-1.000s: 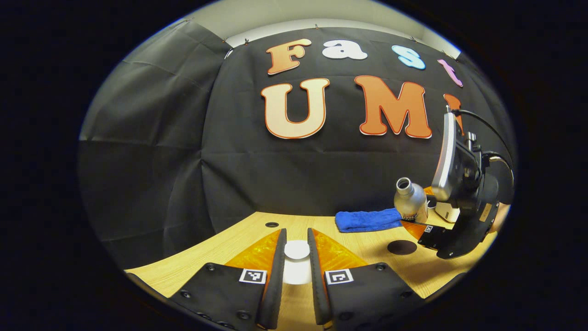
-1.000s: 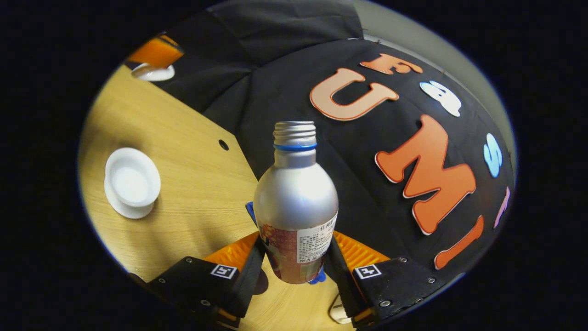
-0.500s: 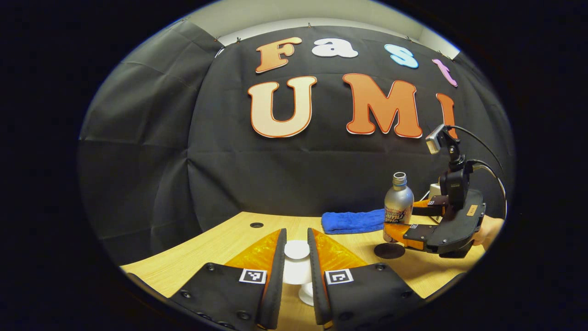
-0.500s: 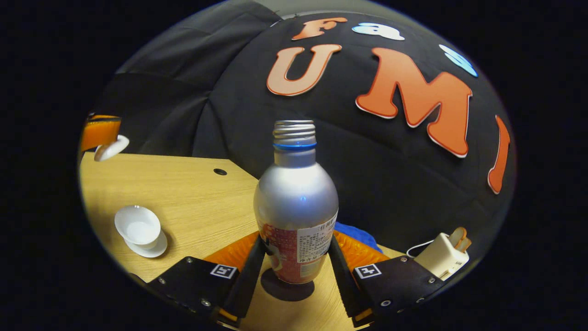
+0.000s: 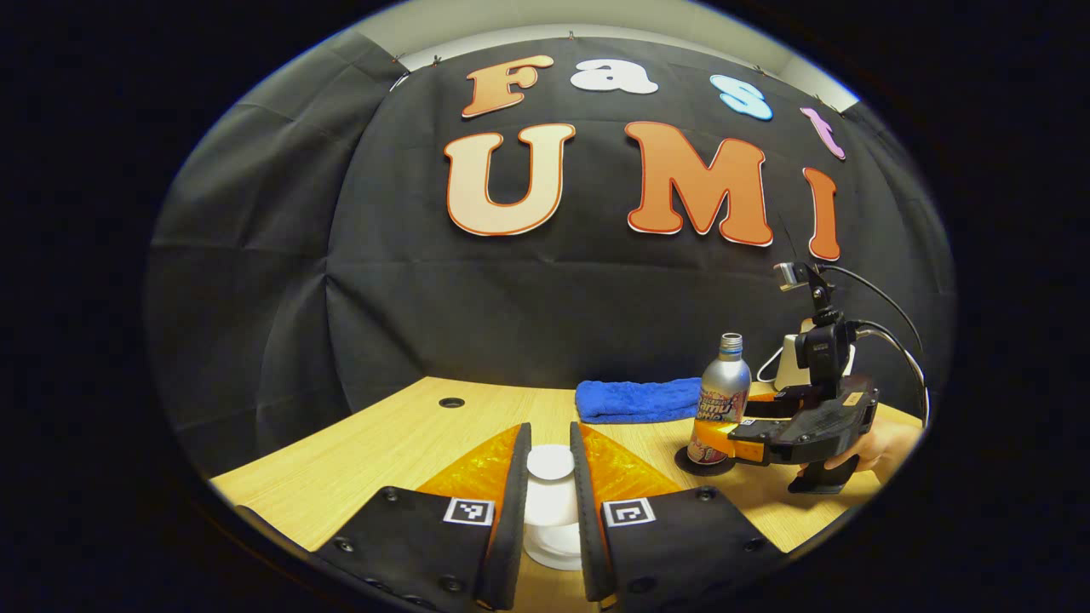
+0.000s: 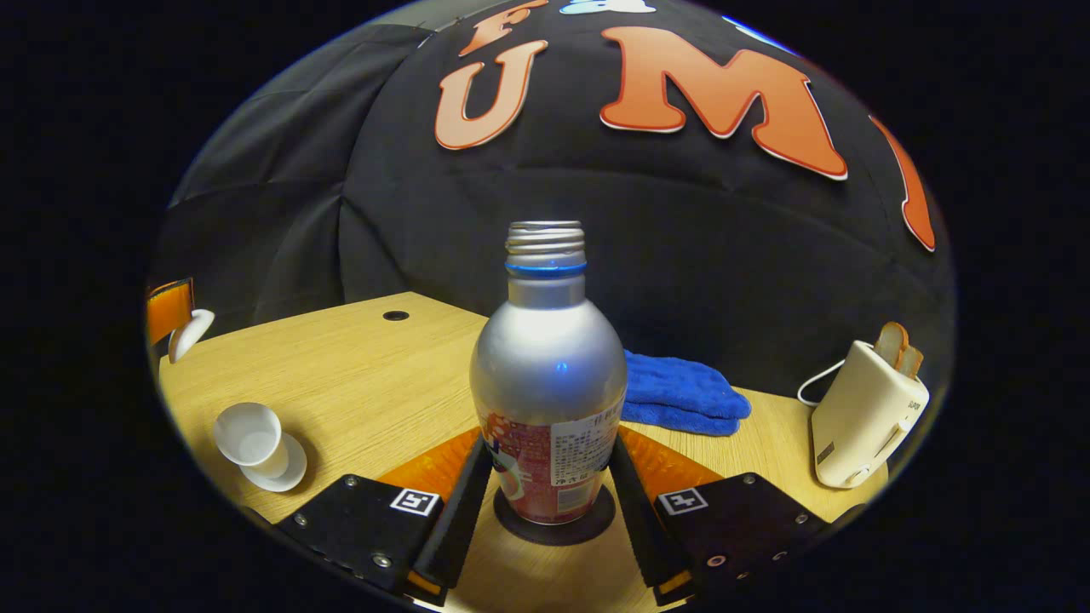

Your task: Open the teacup lid with one hand, grasp the water bottle and pour water into the teacup with the other hand; after pouring, place the water bottle on the coaster and then close the teacup lid.

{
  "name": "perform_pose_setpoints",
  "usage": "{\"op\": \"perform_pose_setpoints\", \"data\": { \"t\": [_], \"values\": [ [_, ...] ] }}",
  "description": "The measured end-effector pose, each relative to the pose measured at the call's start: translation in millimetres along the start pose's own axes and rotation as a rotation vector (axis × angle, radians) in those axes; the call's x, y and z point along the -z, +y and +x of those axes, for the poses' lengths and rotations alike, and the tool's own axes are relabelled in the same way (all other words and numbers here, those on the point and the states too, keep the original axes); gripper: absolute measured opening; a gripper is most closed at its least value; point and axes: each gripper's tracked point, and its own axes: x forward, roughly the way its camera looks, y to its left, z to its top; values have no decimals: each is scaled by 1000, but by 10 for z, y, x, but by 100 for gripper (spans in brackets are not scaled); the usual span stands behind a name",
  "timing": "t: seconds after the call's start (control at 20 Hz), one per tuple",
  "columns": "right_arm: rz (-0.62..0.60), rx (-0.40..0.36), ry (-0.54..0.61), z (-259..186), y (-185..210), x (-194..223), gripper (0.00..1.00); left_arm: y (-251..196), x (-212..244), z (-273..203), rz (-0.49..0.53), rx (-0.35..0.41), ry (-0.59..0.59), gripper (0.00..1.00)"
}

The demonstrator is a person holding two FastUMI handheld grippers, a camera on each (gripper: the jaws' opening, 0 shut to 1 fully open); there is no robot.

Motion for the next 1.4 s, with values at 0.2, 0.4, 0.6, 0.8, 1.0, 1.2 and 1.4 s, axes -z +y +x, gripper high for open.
{"op": "perform_pose_setpoints", "data": {
  "t": [0.2, 0.4, 0.6, 0.8, 1.0, 1.2, 1.4],
  "values": [
    [70, -17, 12, 25, -26, 101, 79, -35, 118, 66, -18, 9, 24, 33],
    [120, -24, 21, 21, -45, 123, 80, -110, 291, 130, -53, 37, 62, 33],
    [101, -54, 0, -38, 42, 84, 95, -125, 440, 173, -59, 40, 93, 33],
    [68, -47, -16, -152, 39, 88, 98, -157, 584, 212, -55, 43, 120, 33],
    [78, -35, -37, -245, 0, 60, 98, -161, 690, 221, -48, 41, 131, 33],
    [90, -30, -62, -446, -53, 16, 99, -202, 786, 223, -31, 38, 153, 33],
    [108, -25, -109, -662, -82, -105, 98, -247, 867, 226, -17, 38, 175, 33]
  ]
}}
